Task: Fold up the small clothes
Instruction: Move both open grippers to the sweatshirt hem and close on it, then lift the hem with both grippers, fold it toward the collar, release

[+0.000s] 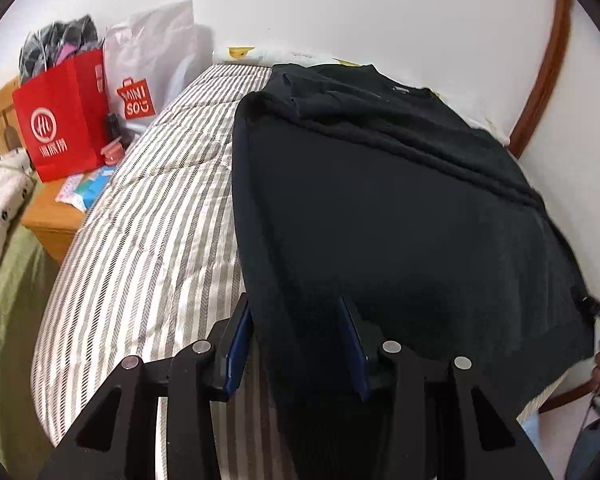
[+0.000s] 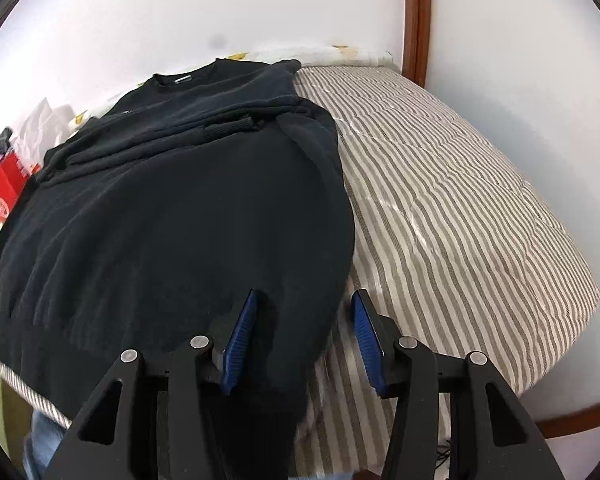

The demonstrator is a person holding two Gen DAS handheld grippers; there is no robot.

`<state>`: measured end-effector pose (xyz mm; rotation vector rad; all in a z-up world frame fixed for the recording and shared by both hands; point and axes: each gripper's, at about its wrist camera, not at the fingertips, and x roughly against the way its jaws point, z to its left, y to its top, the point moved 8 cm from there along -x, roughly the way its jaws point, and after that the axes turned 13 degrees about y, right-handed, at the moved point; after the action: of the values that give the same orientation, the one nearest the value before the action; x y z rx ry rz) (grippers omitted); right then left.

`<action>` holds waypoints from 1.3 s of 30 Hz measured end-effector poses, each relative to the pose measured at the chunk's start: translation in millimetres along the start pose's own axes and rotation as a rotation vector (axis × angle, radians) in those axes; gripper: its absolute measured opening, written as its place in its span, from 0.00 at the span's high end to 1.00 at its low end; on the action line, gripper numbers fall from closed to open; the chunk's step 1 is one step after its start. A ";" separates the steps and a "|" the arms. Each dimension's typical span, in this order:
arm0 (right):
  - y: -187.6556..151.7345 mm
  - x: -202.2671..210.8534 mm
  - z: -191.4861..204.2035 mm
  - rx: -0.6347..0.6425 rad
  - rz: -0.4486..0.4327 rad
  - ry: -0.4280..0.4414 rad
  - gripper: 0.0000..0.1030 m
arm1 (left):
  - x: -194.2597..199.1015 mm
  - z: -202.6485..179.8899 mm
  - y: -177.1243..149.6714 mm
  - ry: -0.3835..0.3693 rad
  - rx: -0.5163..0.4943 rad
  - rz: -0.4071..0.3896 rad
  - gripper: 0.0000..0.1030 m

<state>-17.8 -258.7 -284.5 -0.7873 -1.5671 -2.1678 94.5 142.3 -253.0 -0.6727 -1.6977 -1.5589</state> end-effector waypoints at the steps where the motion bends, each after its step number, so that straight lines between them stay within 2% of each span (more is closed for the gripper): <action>1: 3.4 -3.4 -0.2 -0.004 0.002 -0.004 0.54 | -1.0 0.0 1.1 -0.008 0.009 0.003 0.62; 5: 10.0 -10.5 2.6 0.010 -0.002 -0.013 0.55 | -1.9 -3.0 -0.6 0.008 -0.009 -0.008 0.63; 7: 9.6 -10.7 6.4 0.029 -0.009 0.004 0.68 | -2.0 -5.2 -1.4 0.059 -0.054 -0.023 0.76; 8: 9.6 -10.9 9.4 0.044 -0.011 0.021 0.80 | -1.9 -6.1 -0.7 0.067 -0.062 -0.026 0.86; 9: 9.5 -11.2 12.1 0.053 -0.011 0.043 0.86 | -2.0 -6.5 0.2 0.048 -0.051 -0.017 0.91; 10: 9.7 -11.5 14.3 0.057 -0.013 0.060 0.91 | -2.1 -6.3 0.8 0.037 -0.040 -0.008 0.92; 14: 10.2 -4.1 12.4 0.053 -0.042 0.074 0.93 | 7.7 2.9 5.7 -0.003 0.021 -0.005 0.93; 18: 13.9 23.2 1.4 -0.012 -0.097 0.153 0.94 | 29.2 10.5 7.6 -0.057 0.054 -0.017 0.94; 23: 10.6 51.1 5.4 0.031 -0.122 0.146 0.94 | 58.2 12.7 -0.7 -0.102 0.043 -0.043 0.94; 27: 11.9 75.0 7.8 0.026 -0.166 0.175 0.94 | 81.0 9.5 -1.9 -0.116 0.019 -0.083 0.94; 33: 32.5 87.9 16.9 0.032 -0.231 0.206 0.93 | 90.6 8.4 27.1 -0.138 0.045 -0.149 0.94; 39: 78.9 87.0 26.4 0.055 -0.314 0.223 0.93 | 85.5 6.8 68.5 -0.136 0.076 -0.211 0.94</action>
<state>-34.4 -256.1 -165.3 -0.2821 -1.7154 -2.3178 95.6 150.0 -143.6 -0.5873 -1.9722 -1.6132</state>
